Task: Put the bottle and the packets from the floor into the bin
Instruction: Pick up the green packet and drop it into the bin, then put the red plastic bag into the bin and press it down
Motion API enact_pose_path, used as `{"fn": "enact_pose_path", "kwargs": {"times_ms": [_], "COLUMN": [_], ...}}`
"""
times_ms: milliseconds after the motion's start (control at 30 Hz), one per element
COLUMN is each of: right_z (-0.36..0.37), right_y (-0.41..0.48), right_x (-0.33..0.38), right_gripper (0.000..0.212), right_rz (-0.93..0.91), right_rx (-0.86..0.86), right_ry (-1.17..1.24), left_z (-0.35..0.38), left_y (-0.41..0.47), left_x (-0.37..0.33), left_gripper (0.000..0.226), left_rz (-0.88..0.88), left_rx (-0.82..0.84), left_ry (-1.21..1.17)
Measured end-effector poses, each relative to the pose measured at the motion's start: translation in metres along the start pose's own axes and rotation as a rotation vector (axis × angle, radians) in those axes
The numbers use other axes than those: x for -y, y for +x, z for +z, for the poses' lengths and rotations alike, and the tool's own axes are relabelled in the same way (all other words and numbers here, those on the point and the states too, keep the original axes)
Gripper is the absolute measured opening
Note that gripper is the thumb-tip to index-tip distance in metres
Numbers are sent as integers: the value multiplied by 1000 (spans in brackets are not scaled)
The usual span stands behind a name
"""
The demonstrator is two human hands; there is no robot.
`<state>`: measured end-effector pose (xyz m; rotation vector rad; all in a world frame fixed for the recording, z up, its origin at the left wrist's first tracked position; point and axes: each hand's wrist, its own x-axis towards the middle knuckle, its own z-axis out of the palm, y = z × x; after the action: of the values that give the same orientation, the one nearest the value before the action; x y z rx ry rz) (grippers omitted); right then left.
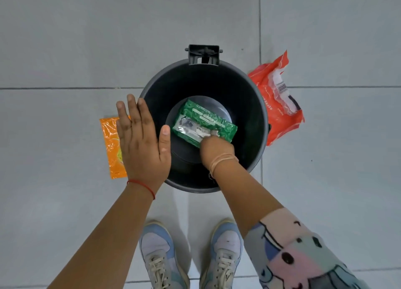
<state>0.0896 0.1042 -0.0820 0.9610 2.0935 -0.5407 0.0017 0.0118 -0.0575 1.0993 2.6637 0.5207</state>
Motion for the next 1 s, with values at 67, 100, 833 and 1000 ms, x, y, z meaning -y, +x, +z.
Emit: {"fn": "enact_pose_path", "kwargs": {"times_ms": [67,100,833,1000], "right_z": [-1,-5,74,75], "right_y": [2,0,77,69], "right_x": [6,9,-150,-151], "right_gripper": [31,30,67,29], "right_rz": [-33,-56,330,459], "right_rx": [25,32,-269,-456], "right_ry": [16,22,700,377], "left_z": [0,0,3,6], "left_y": [0,1,4,4], "left_x": [0,0,12,13], "left_gripper": [63,63,77,73], "left_rz": [2,3,63,60], "left_rx": [2,2,-1,-16], "left_ry": [5,8,127,118]}}
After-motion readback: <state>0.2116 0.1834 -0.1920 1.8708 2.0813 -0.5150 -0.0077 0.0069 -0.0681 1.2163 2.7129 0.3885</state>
